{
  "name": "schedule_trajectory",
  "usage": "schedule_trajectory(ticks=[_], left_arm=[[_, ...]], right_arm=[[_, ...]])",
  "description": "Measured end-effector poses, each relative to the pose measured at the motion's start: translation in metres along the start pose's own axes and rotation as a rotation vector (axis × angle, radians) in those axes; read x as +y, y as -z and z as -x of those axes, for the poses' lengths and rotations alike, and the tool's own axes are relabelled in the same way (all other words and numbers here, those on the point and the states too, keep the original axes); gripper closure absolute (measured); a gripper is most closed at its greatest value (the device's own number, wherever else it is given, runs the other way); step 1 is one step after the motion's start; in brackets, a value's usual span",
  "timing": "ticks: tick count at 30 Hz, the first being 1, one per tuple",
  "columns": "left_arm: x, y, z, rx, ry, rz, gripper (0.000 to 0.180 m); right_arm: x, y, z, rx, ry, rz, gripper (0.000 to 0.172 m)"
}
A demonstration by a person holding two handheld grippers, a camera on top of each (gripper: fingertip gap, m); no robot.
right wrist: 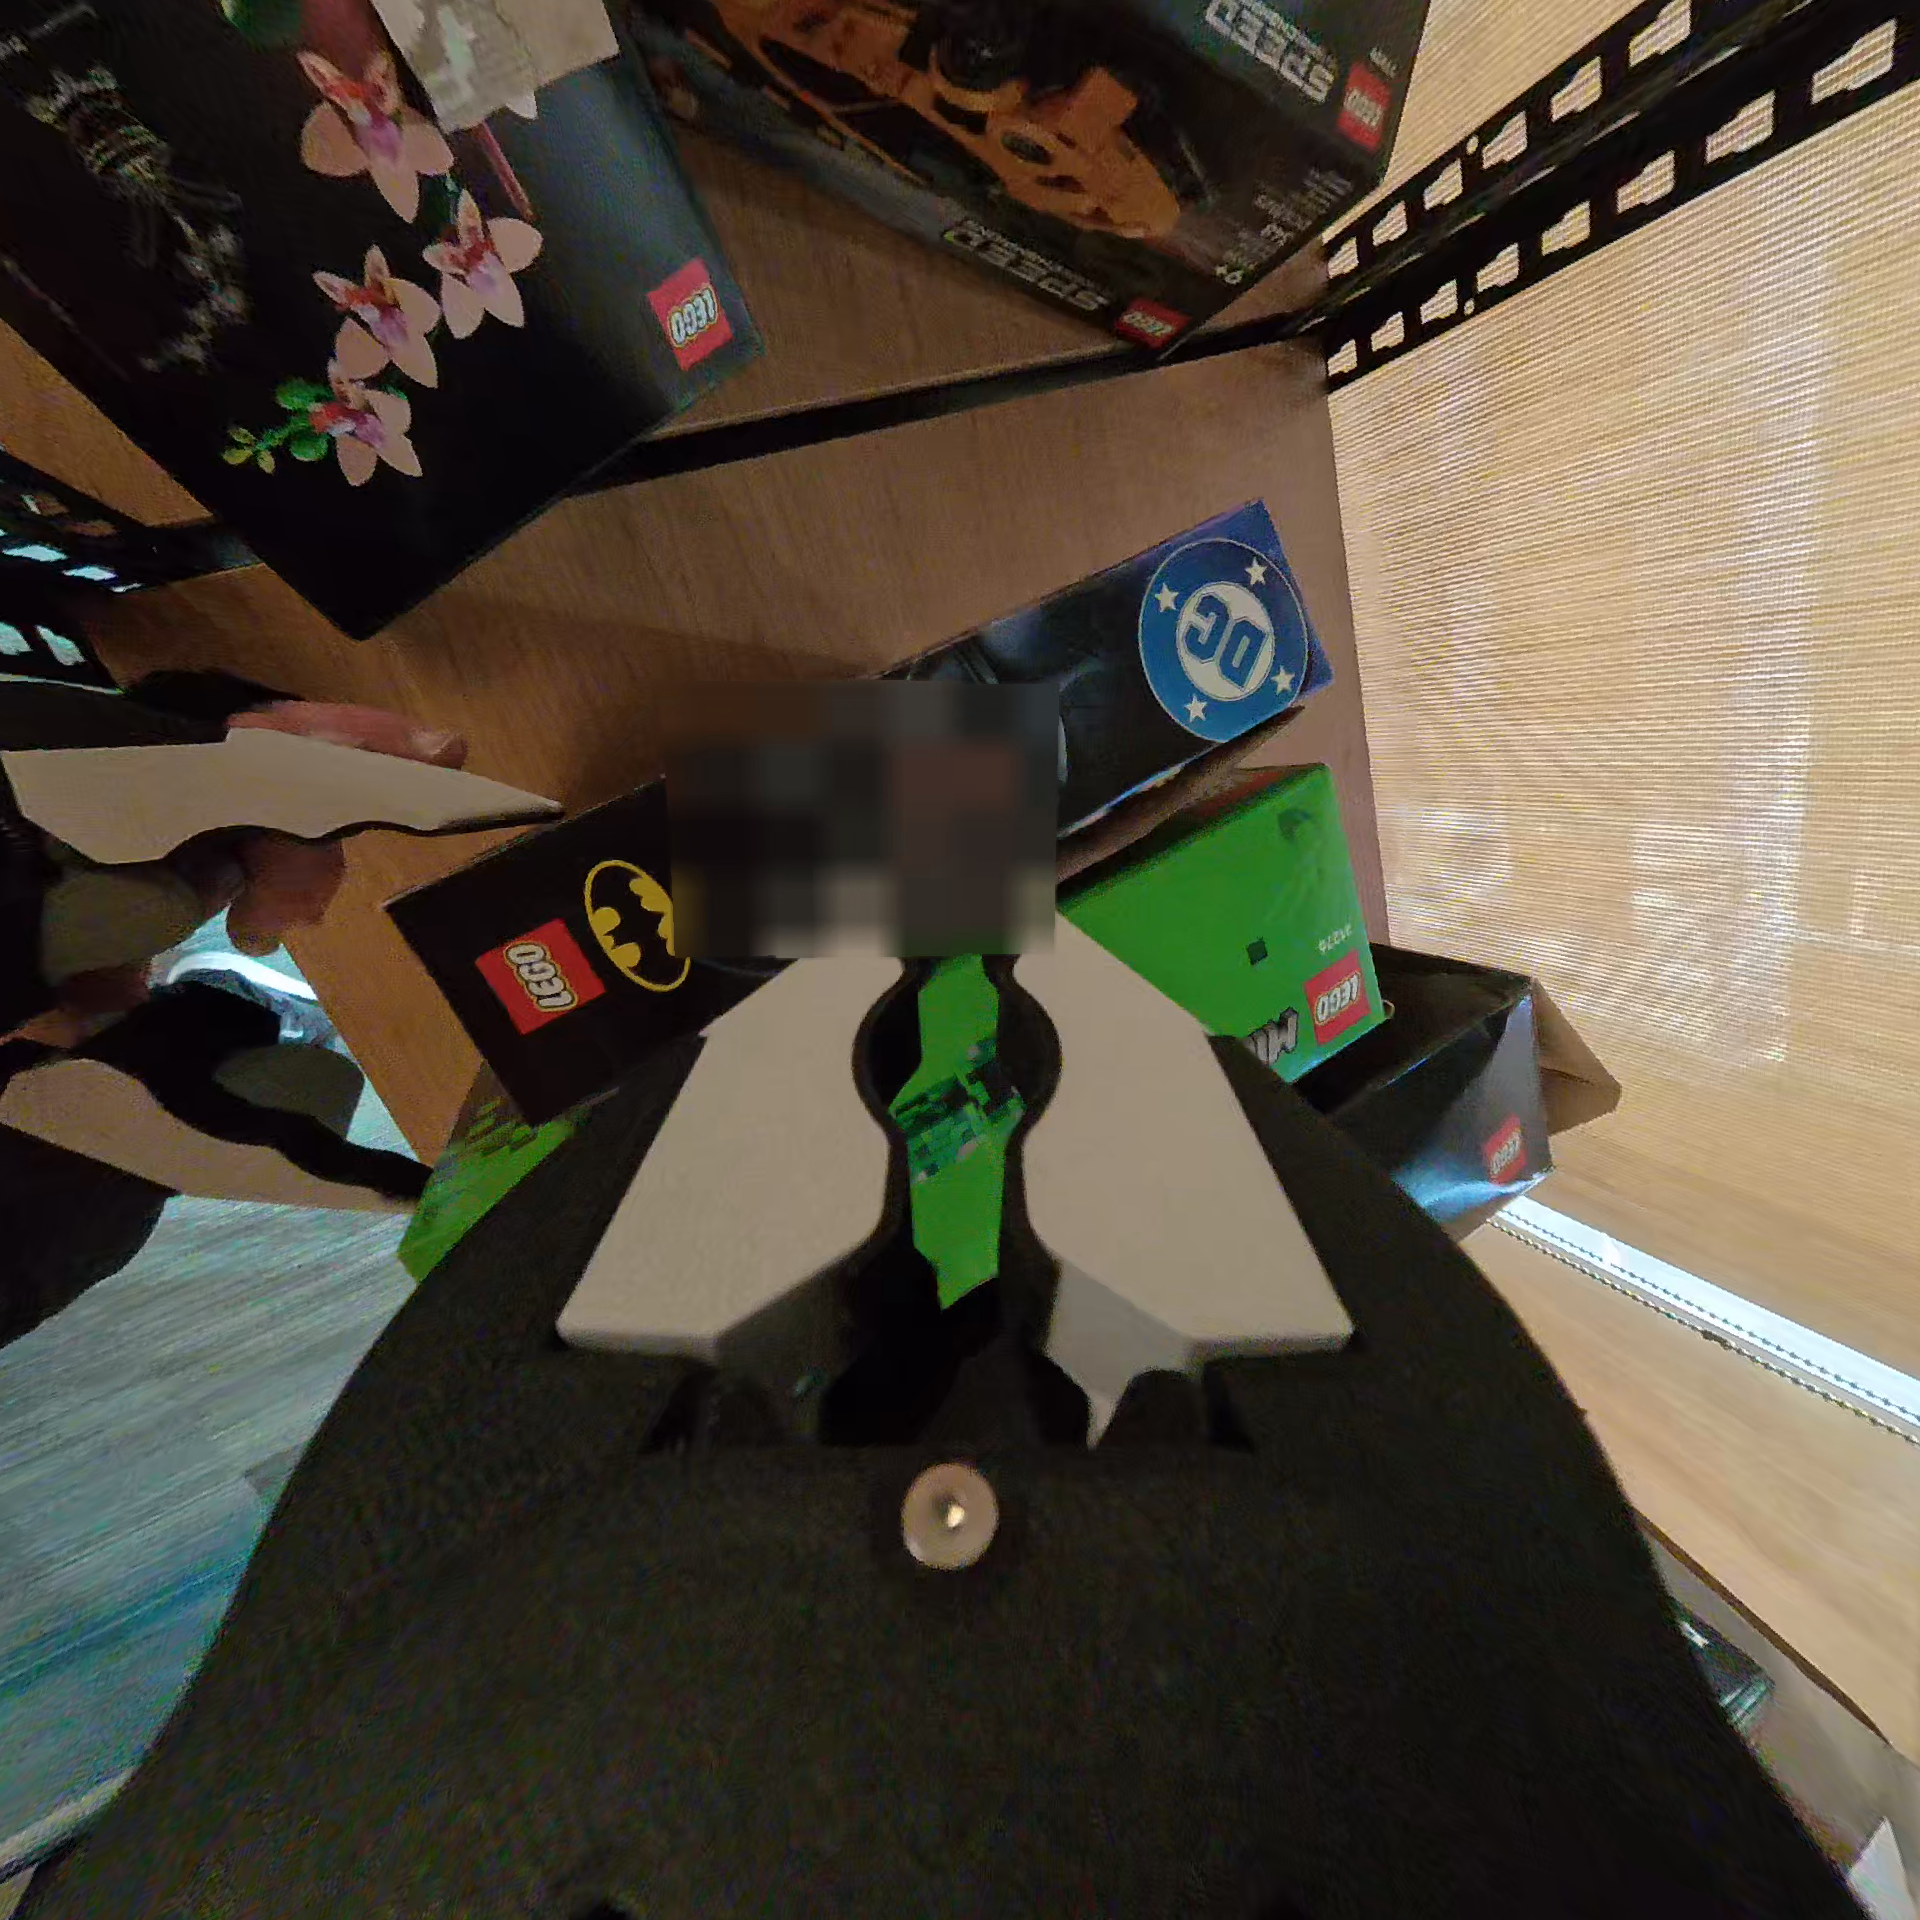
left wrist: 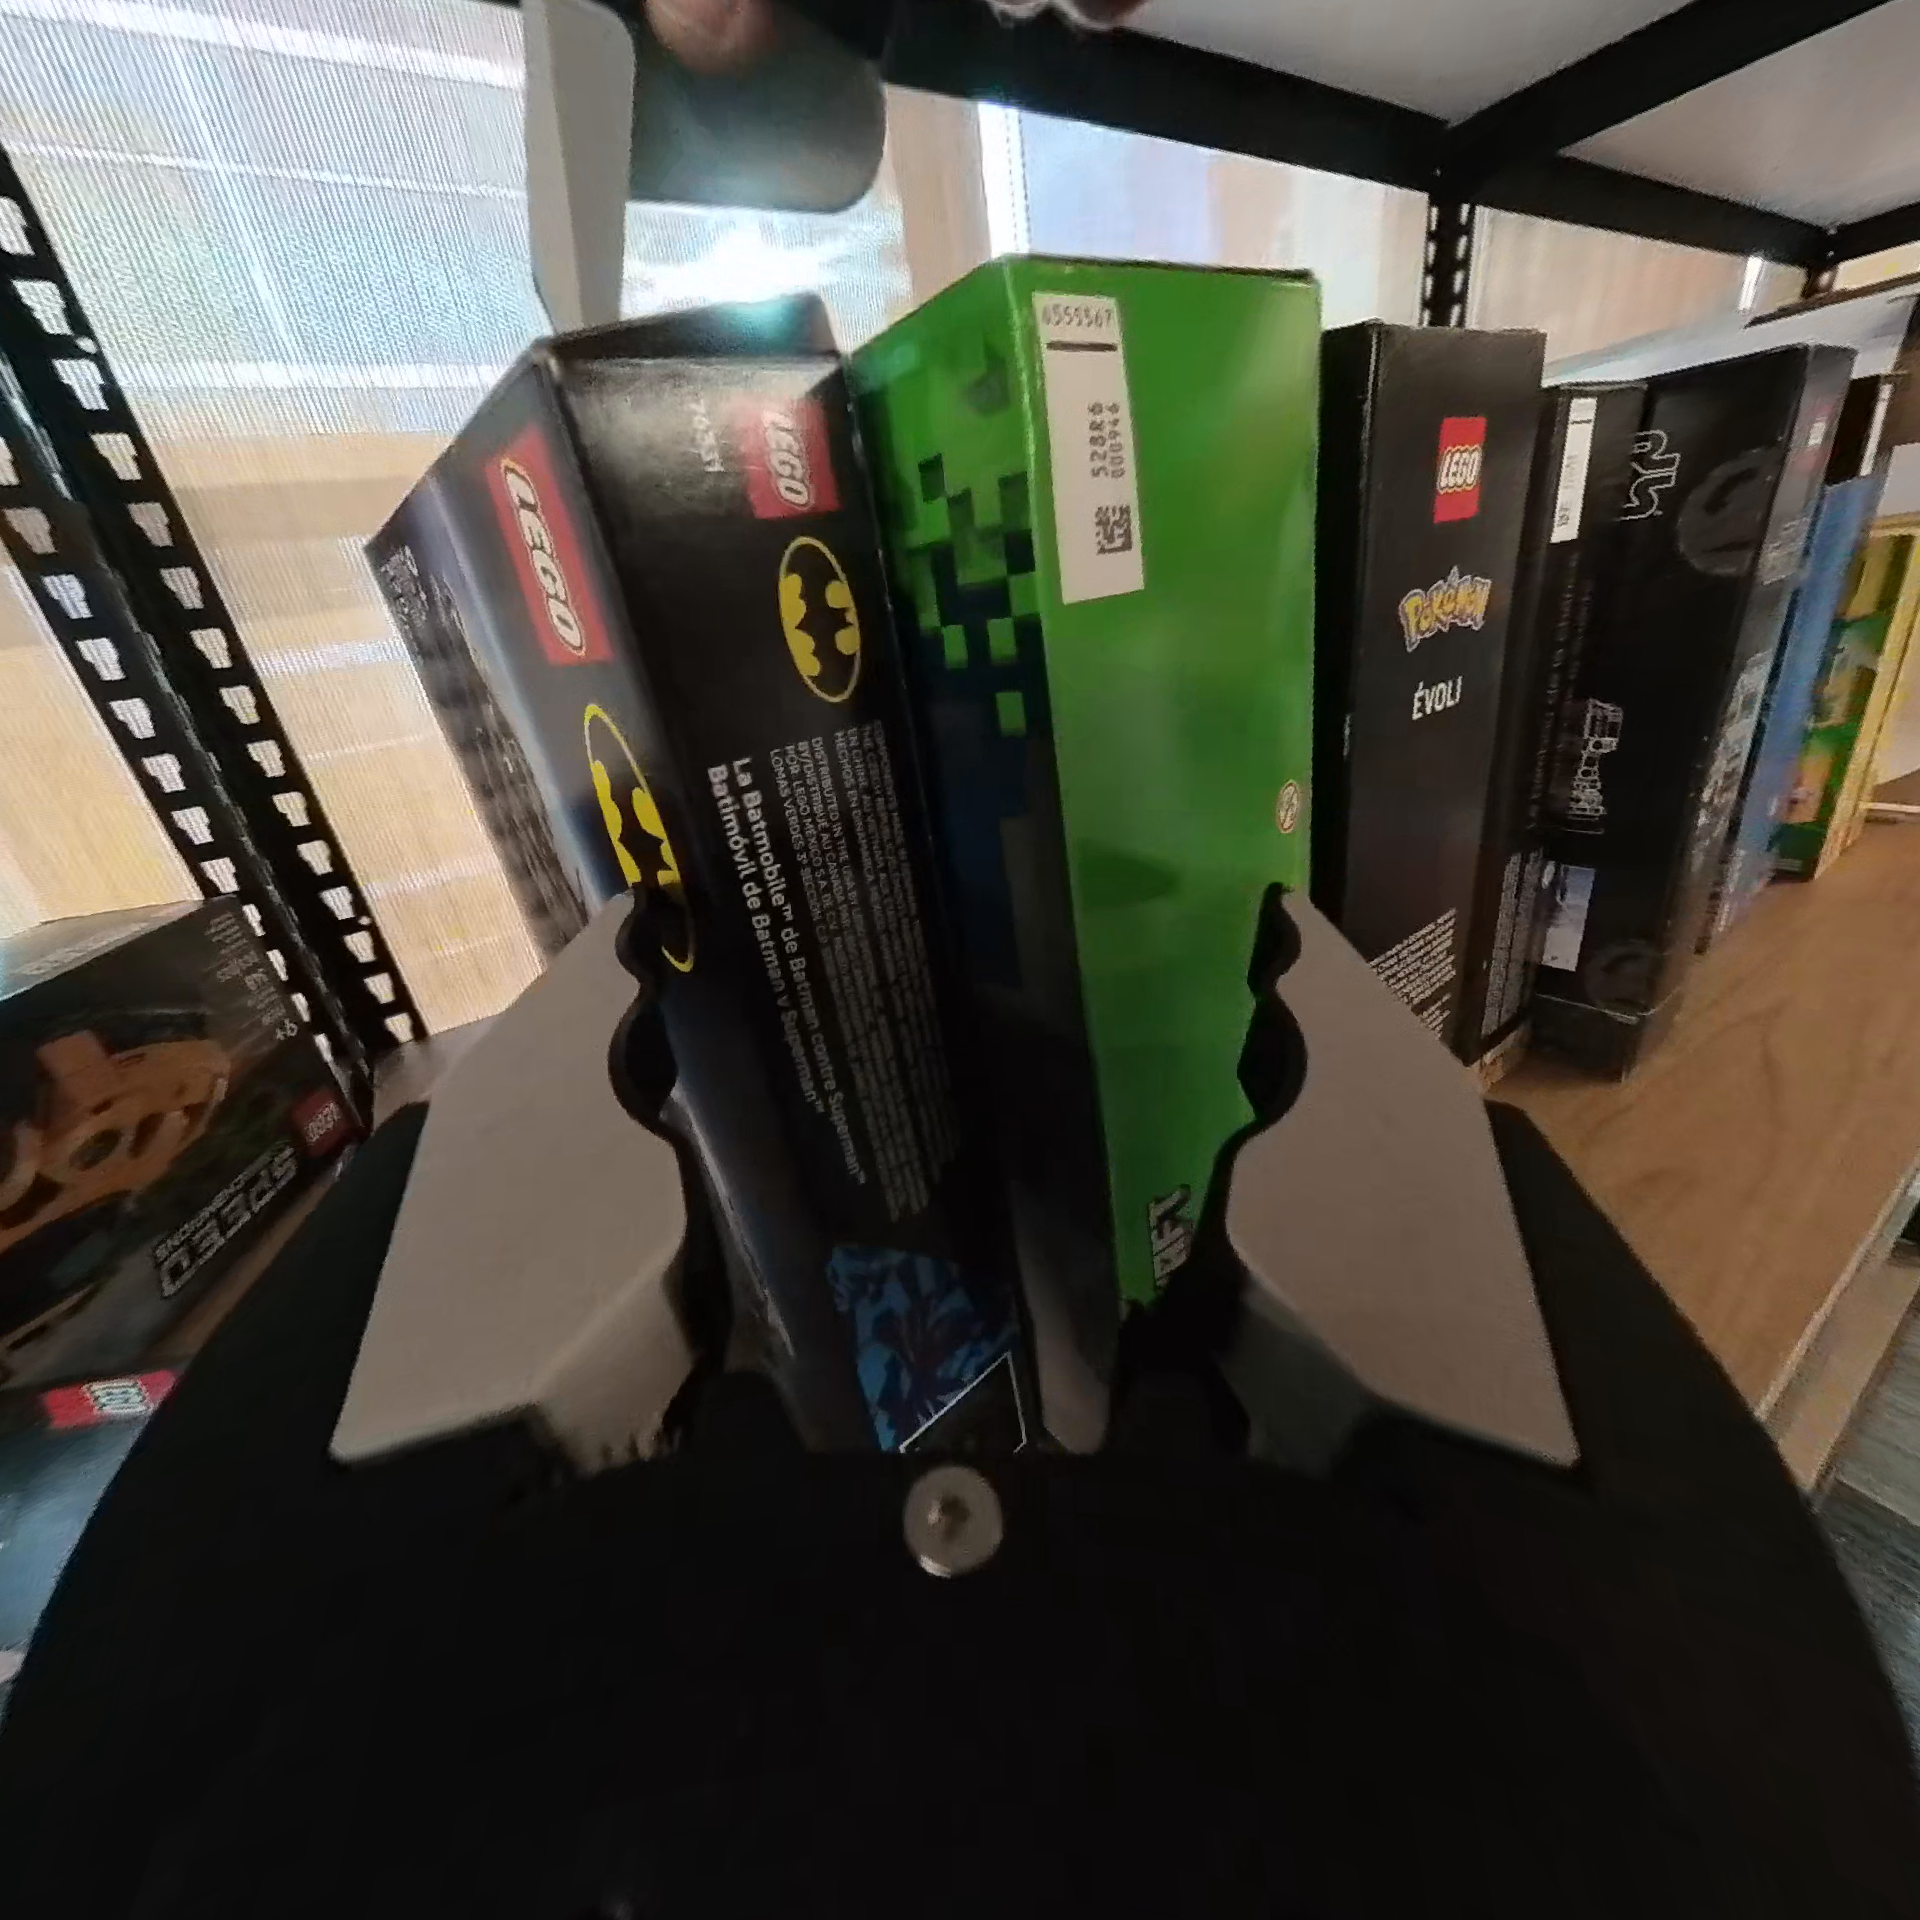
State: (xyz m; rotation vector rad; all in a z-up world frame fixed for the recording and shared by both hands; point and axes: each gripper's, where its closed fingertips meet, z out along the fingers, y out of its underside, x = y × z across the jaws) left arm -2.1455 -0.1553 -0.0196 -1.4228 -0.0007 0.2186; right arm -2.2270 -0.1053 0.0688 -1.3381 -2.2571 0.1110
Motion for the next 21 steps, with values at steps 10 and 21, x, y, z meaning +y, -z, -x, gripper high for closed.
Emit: schedule_trajectory(ticks=[10,21], left_arm=[[-0.001,0.009,0.006,-0.054,-0.035,0.002,0.067],[-0.001,0.004,-0.011,0.063,-0.041,0.064,0.07]], right_arm=[[-0.014,0.005,0.014,0.018,0.019,-0.101,0.17],[-0.036,0.012,0.041,0.05,0.048,-0.216,0.172]])
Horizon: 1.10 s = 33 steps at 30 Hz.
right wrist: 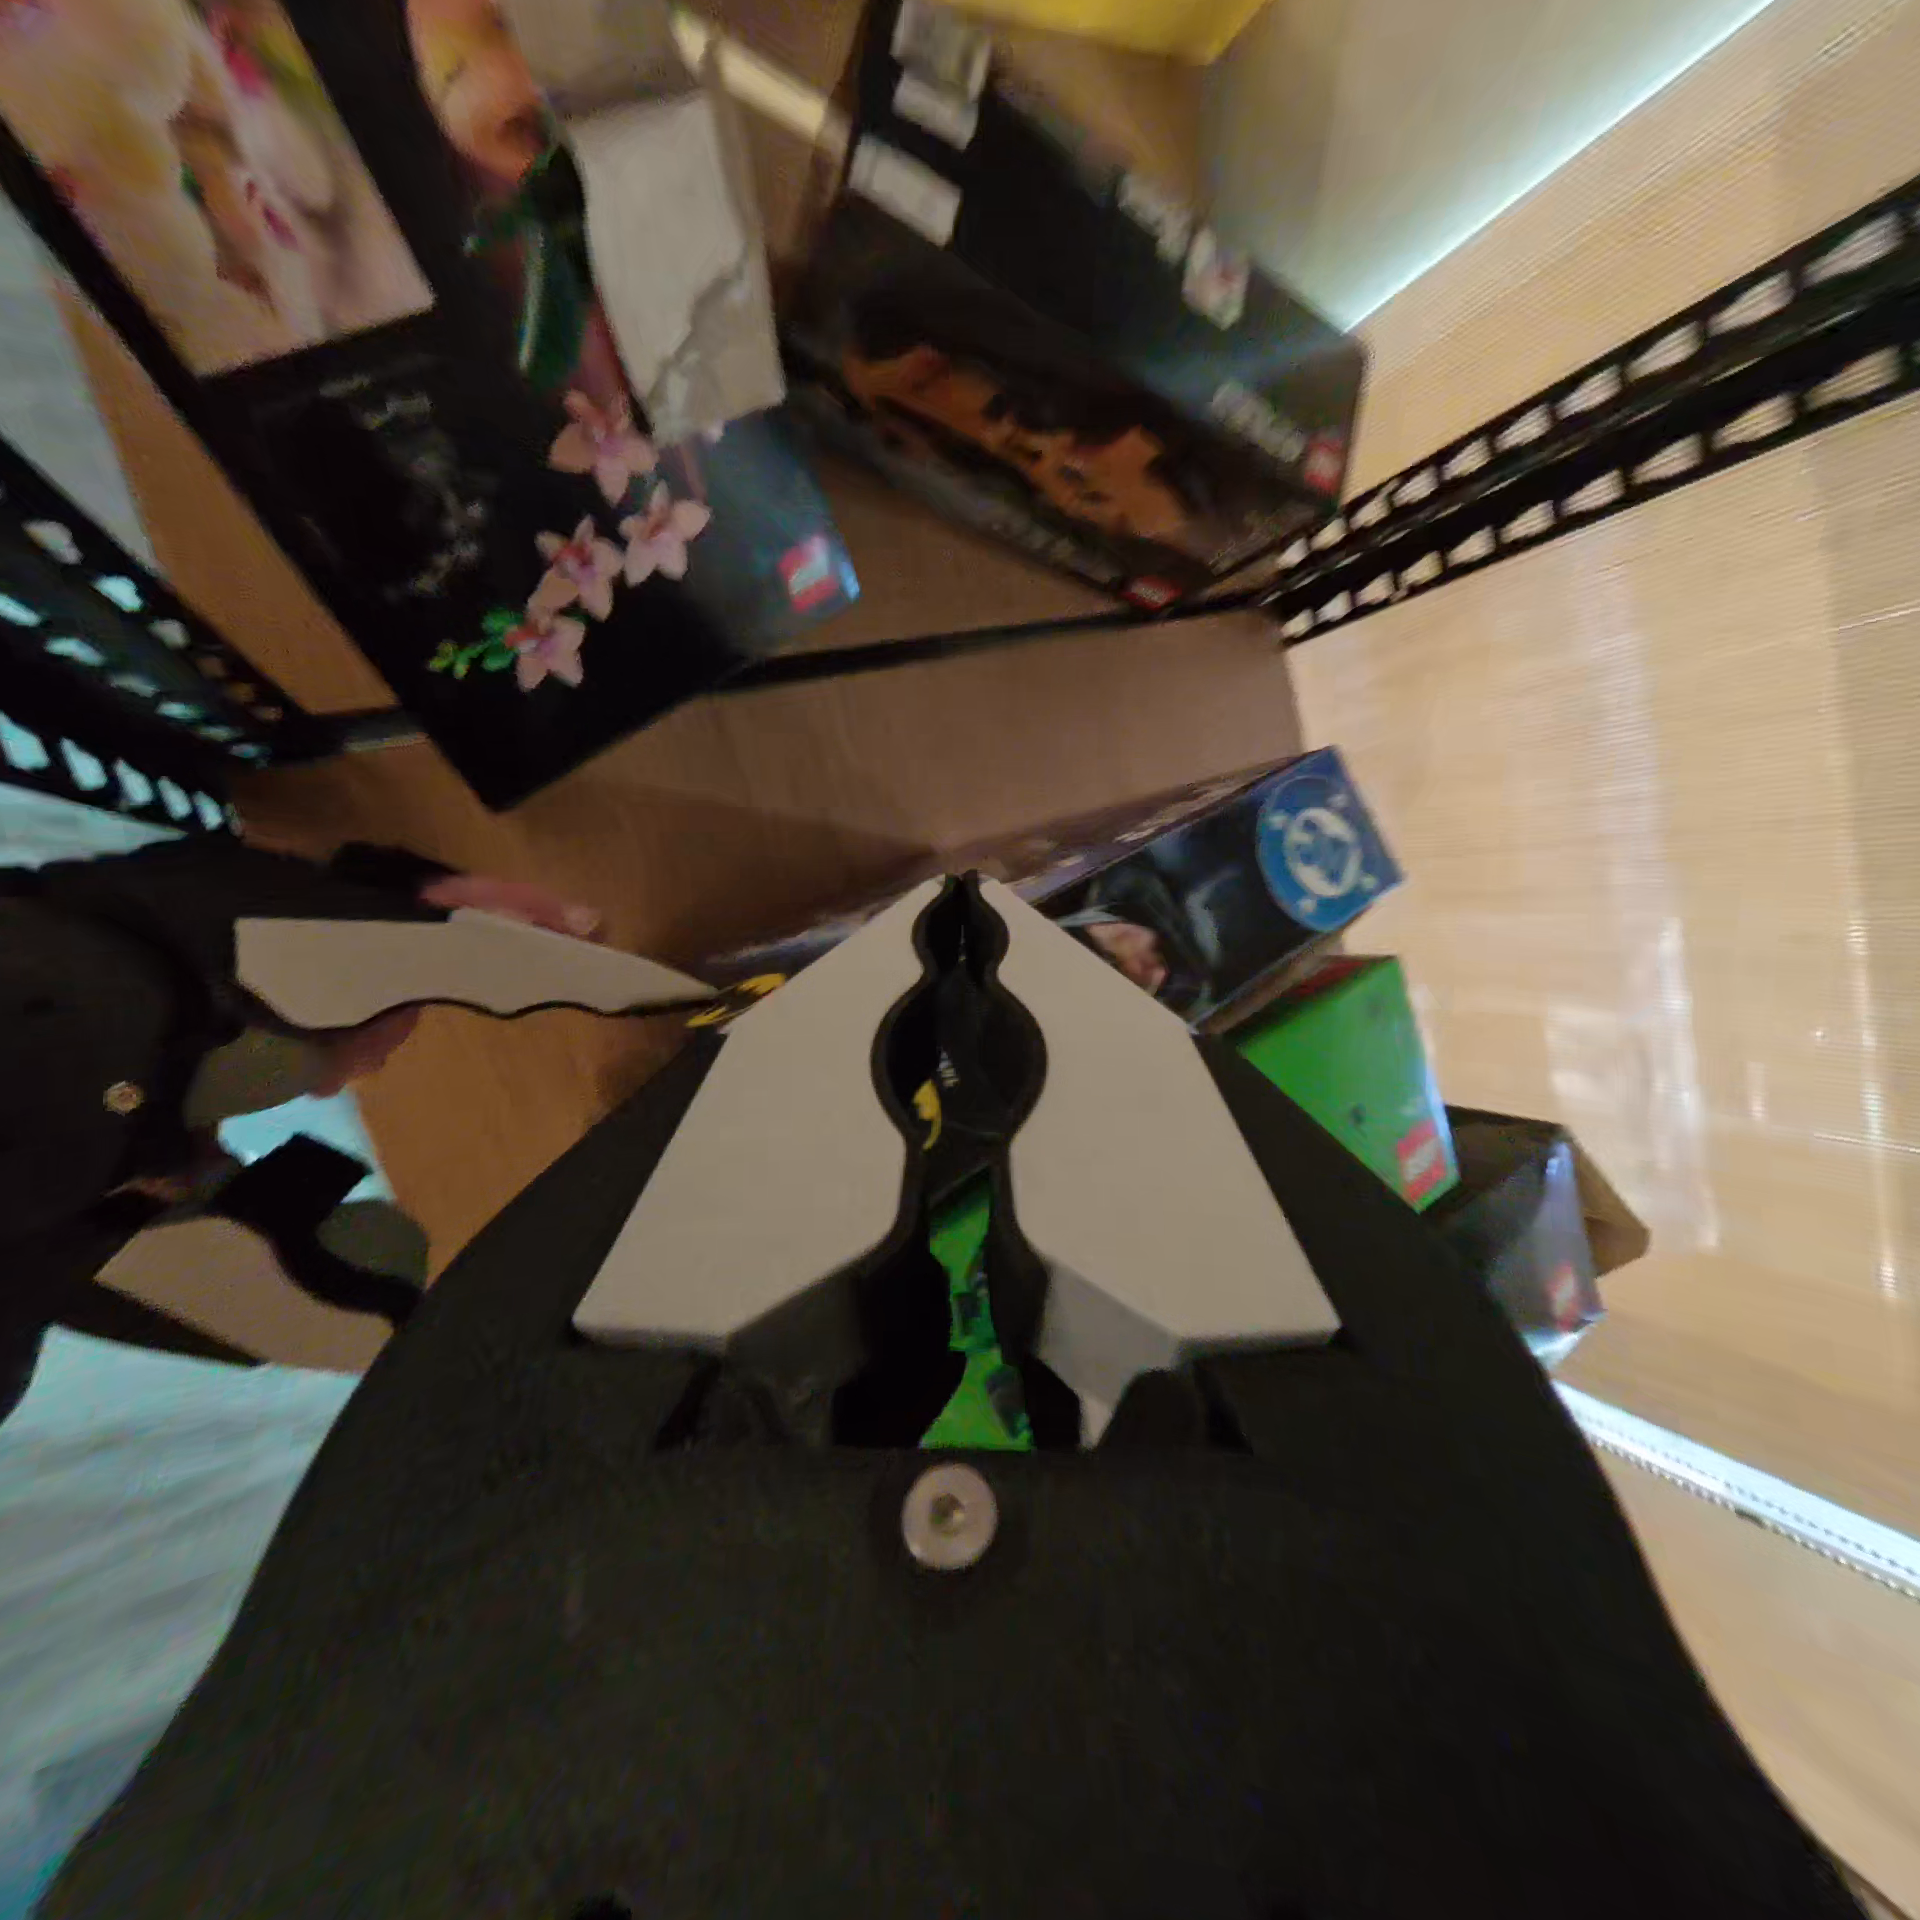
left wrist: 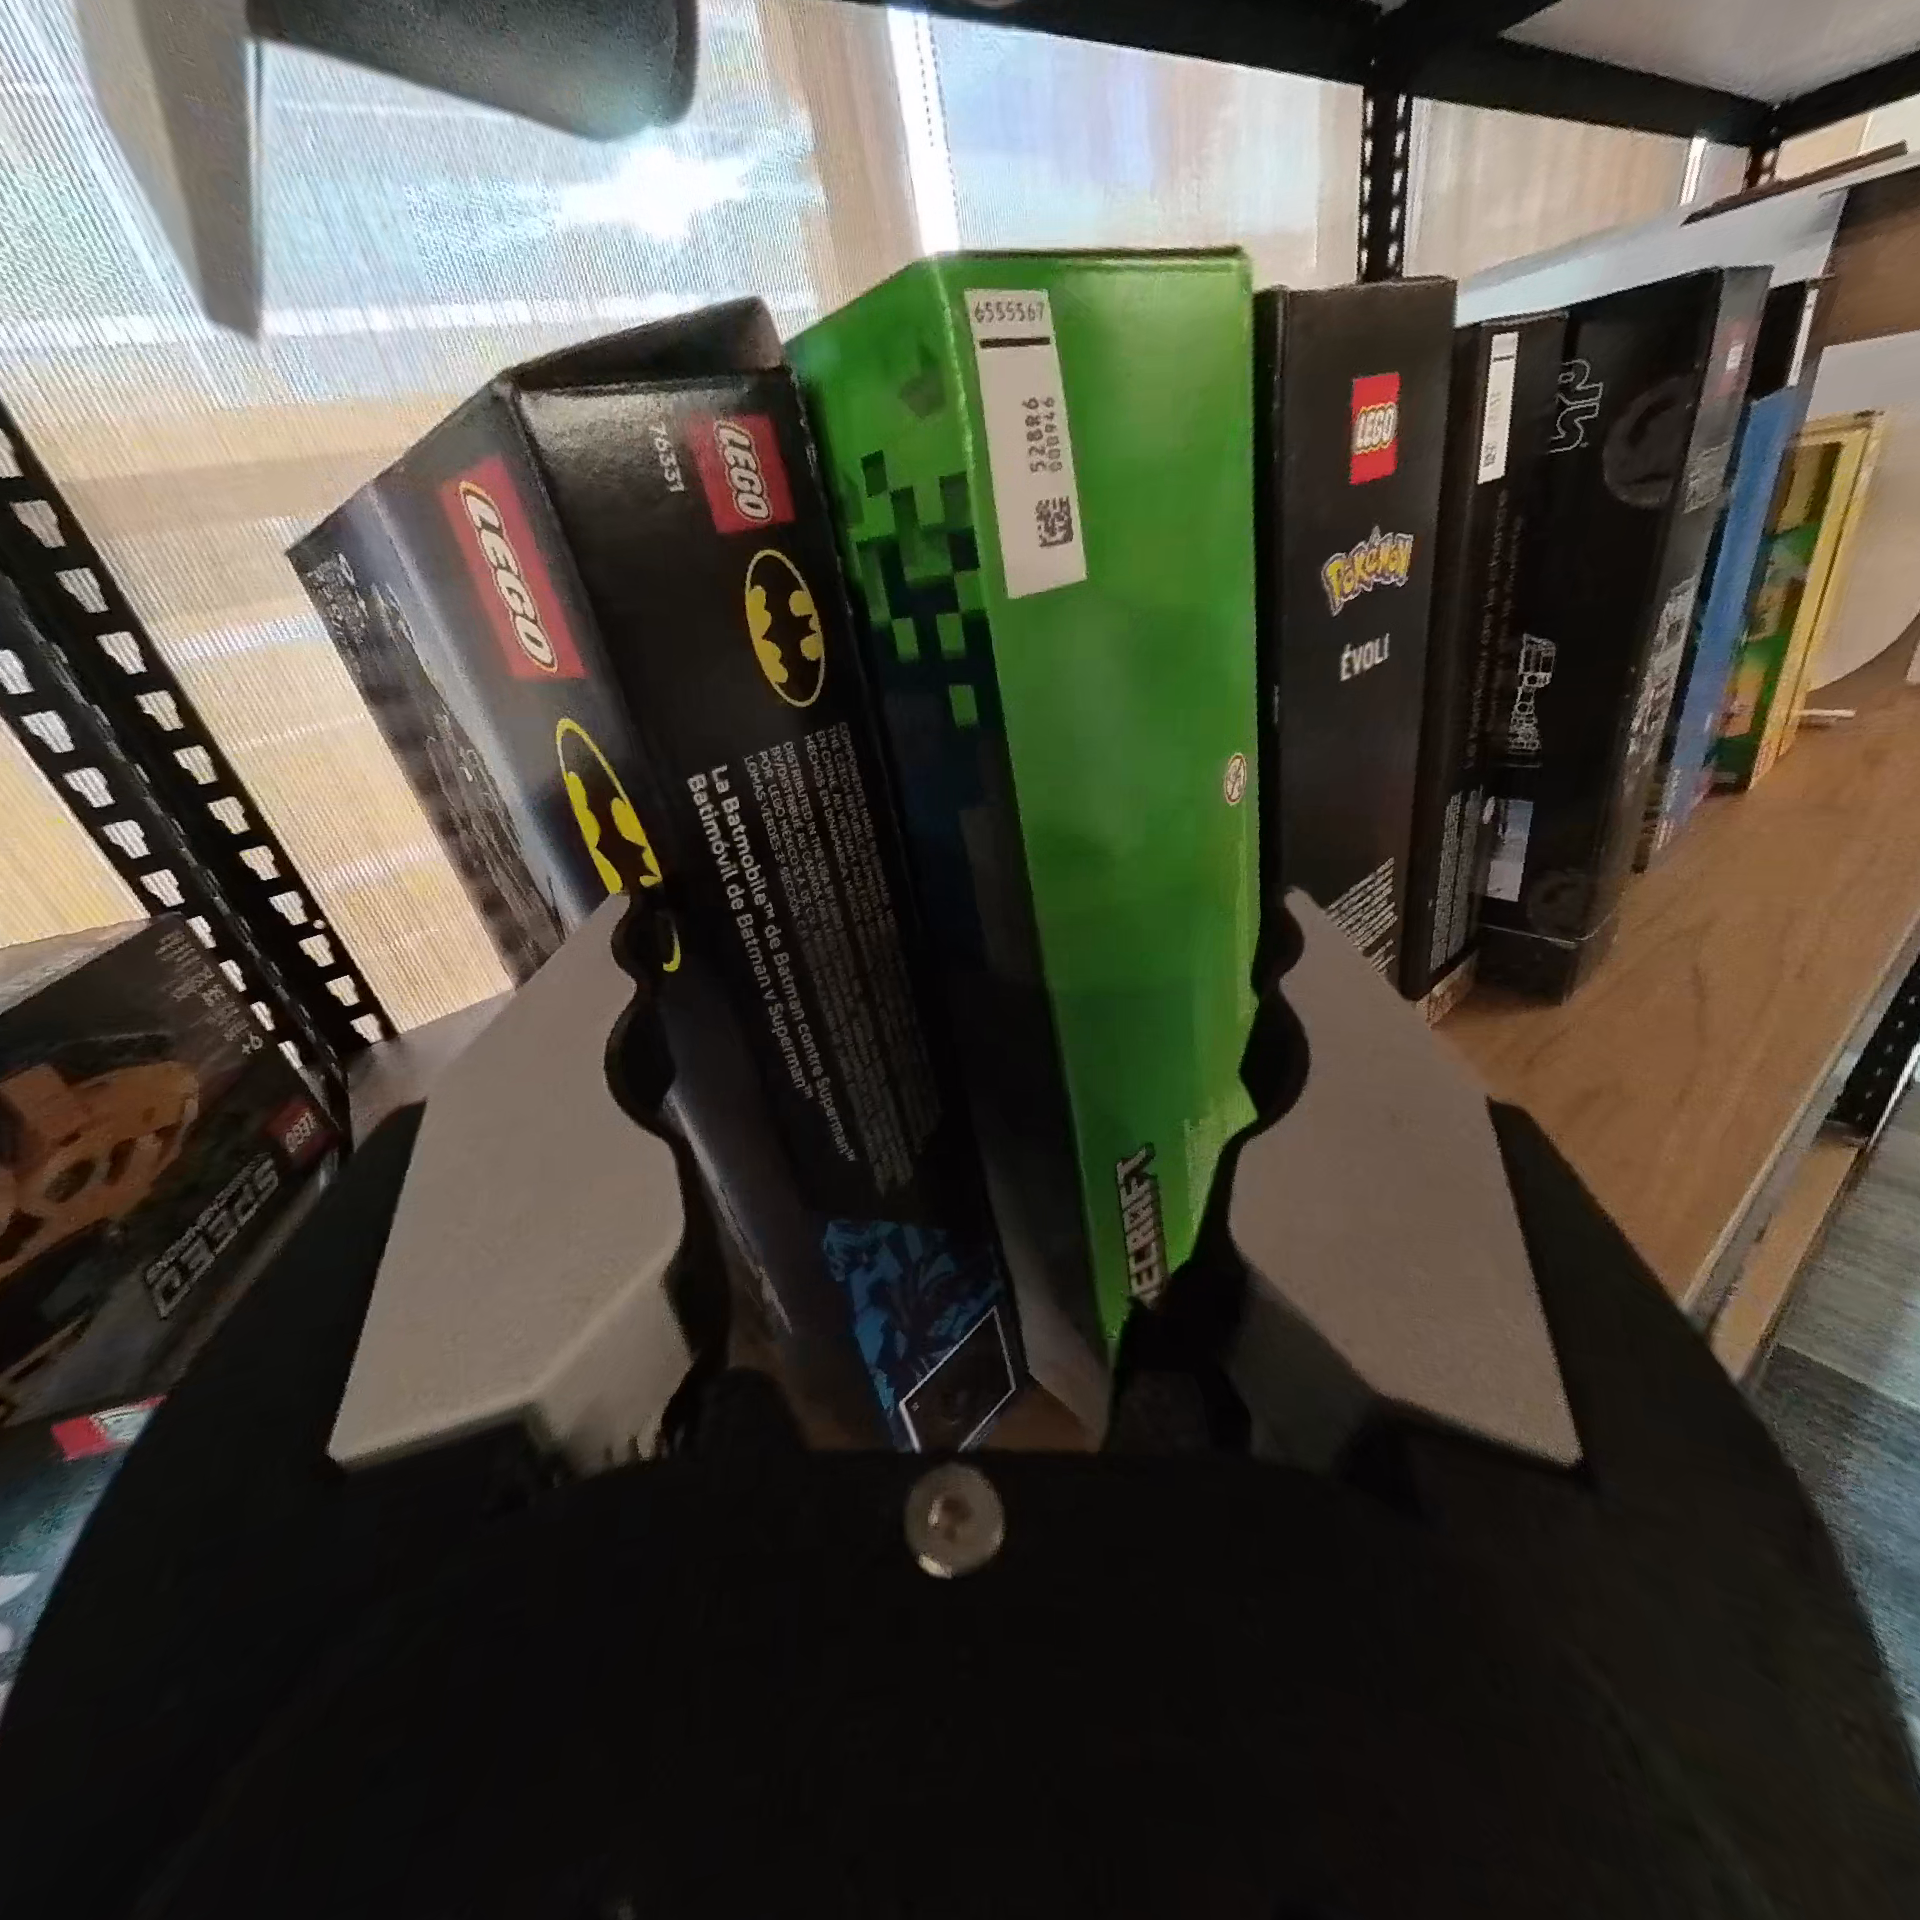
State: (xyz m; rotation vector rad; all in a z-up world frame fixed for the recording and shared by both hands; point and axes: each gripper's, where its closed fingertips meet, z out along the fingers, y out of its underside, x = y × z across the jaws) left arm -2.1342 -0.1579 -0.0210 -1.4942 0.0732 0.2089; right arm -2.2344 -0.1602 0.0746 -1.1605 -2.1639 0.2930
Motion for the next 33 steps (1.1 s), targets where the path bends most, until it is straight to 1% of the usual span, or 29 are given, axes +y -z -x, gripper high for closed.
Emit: schedule_trajectory(ticks=[1,3,4,5,6,7,8,10,12,14,15,16,17,18,19,21,23,24,25,26,28,30,31,33], left_arm=[[0.001,0.0,0.0,0.003,-0.007,-0.001,0.069],[0.001,0.0,-0.001,0.014,-0.014,-0.004,0.069],[0.001,0.0,-0.003,0.024,-0.008,-0.002,0.07],[0.001,0.0,-0.004,0.033,0.002,-0.001,0.07],[0.001,0.0,-0.006,0.039,0.005,0.003,0.073],[0.002,0.0,-0.009,0.046,0.003,0.006,0.073],[0.001,0.001,-0.011,0.048,-0.002,0.005,0.075],[-0.007,0.009,-0.016,0.037,-0.009,-0.04,0.08],[-0.012,0.02,-0.028,0.063,-0.016,-0.038,0.082],[-0.023,0.039,-0.048,0.115,-0.034,-0.057,0.087],[-0.029,0.055,-0.058,0.143,-0.05,-0.062,0.089],[-0.035,0.075,-0.066,0.16,-0.062,-0.082,0.092],[-0.042,0.098,-0.068,0.16,-0.067,-0.111,0.098],[-0.046,0.124,-0.063,0.136,-0.059,-0.134,0.102],[-0.045,0.149,-0.053,0.1,-0.051,-0.14,0.104],[-0.042,0.202,-0.01,-0.06,-0.057,-0.157,0.112],[-0.025,0.243,0.042,-0.204,0.026,-0.094,0.109],[-0.019,0.261,0.067,-0.275,0.063,-0.091,0.108],[-0.011,0.277,0.092,-0.359,0.082,-0.072,0.103],[0.0,0.286,0.117,-0.432,0.109,-0.033,0.092],[0.017,0.295,0.154,-0.507,0.2,0.009,0.074],[0.02,0.296,0.182,-0.561,0.269,-0.006,0.069],[0.02,0.291,0.191,-0.564,0.301,-0.003,0.061],[0.01,0.284,0.208,-0.615,0.279,-0.026,0.058]], right_arm=[[0.004,-0.006,0.004,-0.009,0.012,0.045,0.172],[0.019,-0.023,0.009,-0.032,0.055,0.141,0.156],[0.023,-0.028,0.009,-0.04,0.065,0.167,0.159],[0.025,-0.029,0.007,-0.042,0.063,0.184,0.159],[0.028,-0.028,0.003,-0.04,0.058,0.212,0.152],[0.032,-0.028,0.001,-0.043,0.052,0.244,0.148],[0.036,-0.028,-0.001,-0.04,0.063,0.272,0.153],[0.041,-0.031,-0.003,-0.053,0.067,0.289,0.172],[0.041,-0.032,-0.003,-0.075,0.043,0.284,0.172],[0.04,-0.032,-0.003,-0.064,0.05,0.289,0.172],[0.041,-0.032,-0.003,-0.062,0.054,0.299,0.172],[0.042,-0.032,-0.003,-0.062,0.059,0.307,0.172],[0.042,-0.032,-0.003,-0.066,0.059,0.308,0.172],[0.042,-0.032,-0.003,-0.074,0.056,0.307,0.172],[0.042,-0.032,-0.002,-0.087,0.048,0.302,0.172],[0.041,-0.032,-0.001,-0.11,0.034,0.285,0.172],[0.041,-0.032,-0.001,-0.116,0.036,0.28,0.172],[0.041,-0.032,-0.001,-0.117,0.036,0.277,0.172],[0.041,-0.032,-0.001,-0.117,0.038,0.275,0.172],[0.041,-0.032,-0.001,-0.119,0.037,0.269,0.172],[0.04,-0.032,0.0,-0.128,0.031,0.257,0.172],[0.04,-0.032,0.0,-0.134,0.029,0.25,0.172],[0.039,-0.033,0.0,-0.135,0.028,0.246,0.172],[0.04,-0.033,0.0,-0.134,0.03,0.249,0.172]])
